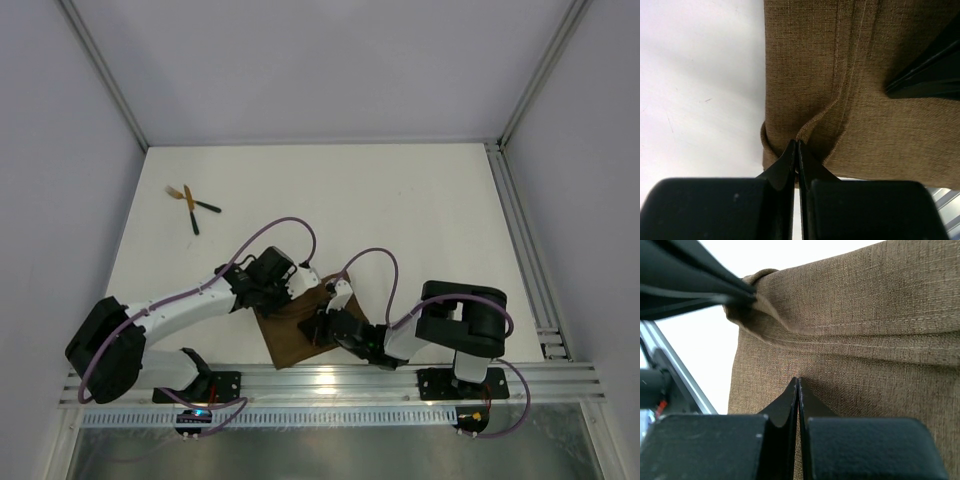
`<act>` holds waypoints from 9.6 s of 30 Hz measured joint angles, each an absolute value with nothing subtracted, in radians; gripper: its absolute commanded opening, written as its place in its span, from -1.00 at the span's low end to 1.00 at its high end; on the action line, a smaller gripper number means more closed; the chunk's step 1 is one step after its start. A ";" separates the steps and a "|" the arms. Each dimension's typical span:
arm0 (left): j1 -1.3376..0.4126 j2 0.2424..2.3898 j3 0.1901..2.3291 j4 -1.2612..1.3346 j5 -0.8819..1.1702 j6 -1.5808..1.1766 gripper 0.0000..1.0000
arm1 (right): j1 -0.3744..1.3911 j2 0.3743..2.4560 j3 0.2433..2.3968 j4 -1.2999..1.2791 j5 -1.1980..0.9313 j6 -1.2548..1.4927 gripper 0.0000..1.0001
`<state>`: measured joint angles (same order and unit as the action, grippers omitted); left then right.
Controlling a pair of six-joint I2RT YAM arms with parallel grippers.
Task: Fold the napkin into a case and place the utensils inside
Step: Smooth out the 2/3-rectangle-folded napkin at the center of the board, then pick up the 2/3-rectangle-folded napkin at the center of the board.
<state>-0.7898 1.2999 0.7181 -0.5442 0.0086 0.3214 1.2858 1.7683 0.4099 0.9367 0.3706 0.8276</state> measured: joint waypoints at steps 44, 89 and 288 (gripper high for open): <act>-0.638 1.406 0.701 -0.434 0.078 0.374 -1.00 | 1.142 1.745 0.537 0.763 0.327 0.917 -0.79; -0.577 1.258 0.723 -0.580 0.326 0.474 -0.37 | 0.804 1.654 0.464 0.664 0.129 0.797 -0.91; -0.591 1.444 0.717 -0.377 0.181 0.458 -0.46 | 0.880 1.120 0.616 -0.187 -0.320 -0.867 0.13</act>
